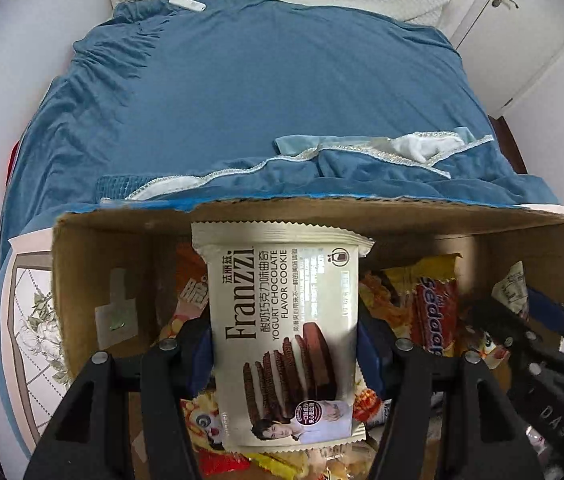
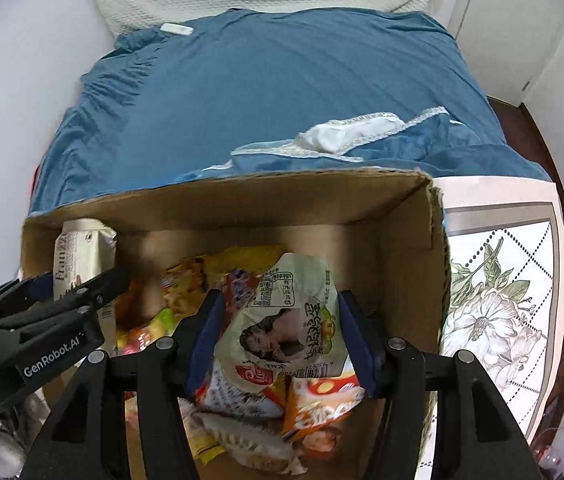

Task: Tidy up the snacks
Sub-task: 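Carry both packs into the box and open both tools to release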

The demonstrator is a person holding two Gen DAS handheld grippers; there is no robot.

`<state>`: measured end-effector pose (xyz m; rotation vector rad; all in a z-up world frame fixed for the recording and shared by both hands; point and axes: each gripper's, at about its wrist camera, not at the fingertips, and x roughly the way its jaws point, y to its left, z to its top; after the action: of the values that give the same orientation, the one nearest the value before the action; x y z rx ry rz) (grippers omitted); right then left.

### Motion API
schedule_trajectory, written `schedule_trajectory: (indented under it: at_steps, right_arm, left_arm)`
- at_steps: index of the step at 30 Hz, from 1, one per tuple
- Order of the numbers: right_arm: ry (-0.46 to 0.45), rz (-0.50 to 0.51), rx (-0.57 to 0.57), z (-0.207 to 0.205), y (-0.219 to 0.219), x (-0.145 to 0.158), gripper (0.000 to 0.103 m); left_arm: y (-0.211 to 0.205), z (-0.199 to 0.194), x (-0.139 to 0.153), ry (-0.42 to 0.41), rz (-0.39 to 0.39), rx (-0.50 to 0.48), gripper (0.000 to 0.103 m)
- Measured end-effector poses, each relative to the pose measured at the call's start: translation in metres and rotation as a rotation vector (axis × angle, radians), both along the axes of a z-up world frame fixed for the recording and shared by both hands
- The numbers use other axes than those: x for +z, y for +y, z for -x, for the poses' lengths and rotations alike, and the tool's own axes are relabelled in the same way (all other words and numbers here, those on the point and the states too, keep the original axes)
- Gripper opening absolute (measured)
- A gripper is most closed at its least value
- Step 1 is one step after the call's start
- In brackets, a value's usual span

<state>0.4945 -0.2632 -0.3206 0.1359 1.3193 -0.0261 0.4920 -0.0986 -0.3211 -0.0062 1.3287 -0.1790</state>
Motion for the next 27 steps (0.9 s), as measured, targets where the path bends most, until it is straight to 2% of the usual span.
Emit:
schedule_trajectory:
  at_steps: [5,7,8,9,10,14,19,27]
  right_arm:
    - [0.006,0.039,-0.013,-0.003,-0.004,-0.008,0.064]
    - [0.024,0.043,-0.012,-0.004,-0.003,-0.01,0.091]
    - [0.029,0.041,-0.012,-0.003,-0.003,-0.01,0.091]
    - [0.031,0.035,-0.009,-0.003,-0.002,-0.01,0.092]
    - [0.034,0.047,-0.009,-0.002,-0.001,-0.009,0.092]
    - [0.024,0.07,-0.006,0.004,0.003,-0.003,0.093]
    - [0.015,0.096,0.002,0.019,0.011,0.003,0.096]
    - [0.018,0.116,0.007,0.045,0.019,0.005,0.097]
  left_arm:
    - [0.005,-0.004,-0.007,0.026,0.061,0.03,0.059]
    - [0.009,-0.004,-0.004,0.019,0.082,0.042,0.07]
    - [0.01,-0.003,0.0,-0.001,0.075,0.042,0.074]
    - [0.01,-0.002,0.004,-0.018,0.072,0.038,0.084]
    - [0.01,0.0,0.007,-0.033,0.058,0.035,0.088]
    - [0.013,0.007,0.014,-0.057,0.021,0.034,0.092]
    - [0.02,0.019,0.017,-0.065,0.011,0.039,0.097]
    - [0.025,0.037,0.022,-0.071,-0.013,0.036,0.1]
